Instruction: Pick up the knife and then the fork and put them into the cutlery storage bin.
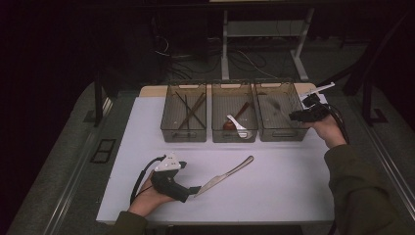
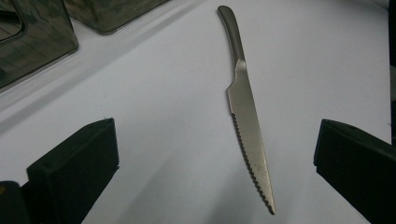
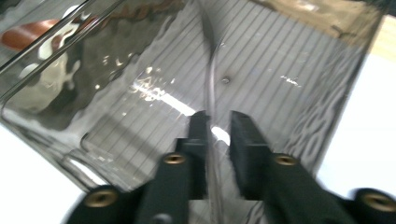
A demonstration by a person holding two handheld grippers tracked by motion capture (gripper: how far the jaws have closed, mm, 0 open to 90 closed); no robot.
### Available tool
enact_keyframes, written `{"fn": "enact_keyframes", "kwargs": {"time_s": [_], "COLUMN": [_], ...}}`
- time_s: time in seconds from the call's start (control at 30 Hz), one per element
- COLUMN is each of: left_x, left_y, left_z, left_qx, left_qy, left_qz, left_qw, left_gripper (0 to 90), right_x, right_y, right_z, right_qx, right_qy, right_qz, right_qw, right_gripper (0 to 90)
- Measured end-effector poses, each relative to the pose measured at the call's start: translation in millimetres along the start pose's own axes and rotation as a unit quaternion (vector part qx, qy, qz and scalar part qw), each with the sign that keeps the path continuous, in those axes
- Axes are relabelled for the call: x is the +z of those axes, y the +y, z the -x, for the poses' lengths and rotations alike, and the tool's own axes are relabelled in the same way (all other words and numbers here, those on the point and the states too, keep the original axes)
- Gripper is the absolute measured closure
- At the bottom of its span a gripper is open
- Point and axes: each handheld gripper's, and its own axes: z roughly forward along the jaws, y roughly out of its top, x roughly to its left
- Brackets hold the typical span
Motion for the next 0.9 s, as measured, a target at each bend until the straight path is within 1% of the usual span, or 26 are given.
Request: {"fn": "enact_keyframes", "kwargs": {"time_s": [0.07,0.1,0.2,0.27,0.33,0.37,0.53,0.67,0.83,0.9], "left_x": [-0.1,-0.2,0.0,0.0,0.1,0.1,0.5,0.6,0.5,0.5], "left_y": [0.1,0.1,0.1,0.1,0.1,0.1,0.3,0.3,0.3,0.3], "left_z": [0.2,0.1,0.1,0.1,0.2,0.2,0.3,0.2,0.4,0.4], "left_qx": [0.000,0.000,-0.001,-0.001,-0.001,-0.001,0.000,-0.001,-0.001,-0.001], "left_qy": [0.000,0.000,-0.001,-0.001,-0.001,-0.001,-0.001,0.000,-0.001,-0.001], "left_qz": [0.000,0.000,0.000,0.000,0.000,0.000,-0.001,-0.002,-0.001,-0.002], "left_qw": [1.0000,1.0000,1.0000,1.0000,1.0000,1.0000,1.0000,1.0000,1.0000,1.0000], "left_gripper": [0.0,0.0,0.0,0.0,0.0,0.0,0.0,0.0,0.0,0.0], "right_x": [-3.0,-4.9,-11.2,-16.2,-22.3,-25.6,-40.2,-50.2,-56.3,-56.9], "right_y": [-0.1,-0.4,-2.5,-4.9,-8.2,-9.9,-18.2,-23.0,-26.4,-27.7], "right_z": [0.4,0.3,-0.5,-1.8,-4.5,-5.8,-16.5,-26.8,-42.1,-48.9], "right_qx": [0.003,0.006,0.013,0.019,0.024,0.024,0.013,0.009,-0.002,-0.006], "right_qy": [0.003,0.002,0.011,0.015,0.028,0.034,0.051,0.062,0.086,0.095], "right_qz": [0.008,0.013,0.032,0.051,0.074,0.081,0.117,0.146,0.165,0.168], "right_qw": [1.0000,0.9999,0.9993,0.9984,0.9966,0.9959,0.9917,0.9874,0.9826,0.9811], "right_gripper": [63.7,61.0,54.3,50.6,48.2,46.7,44.4,44.3,44.4,44.4]}}
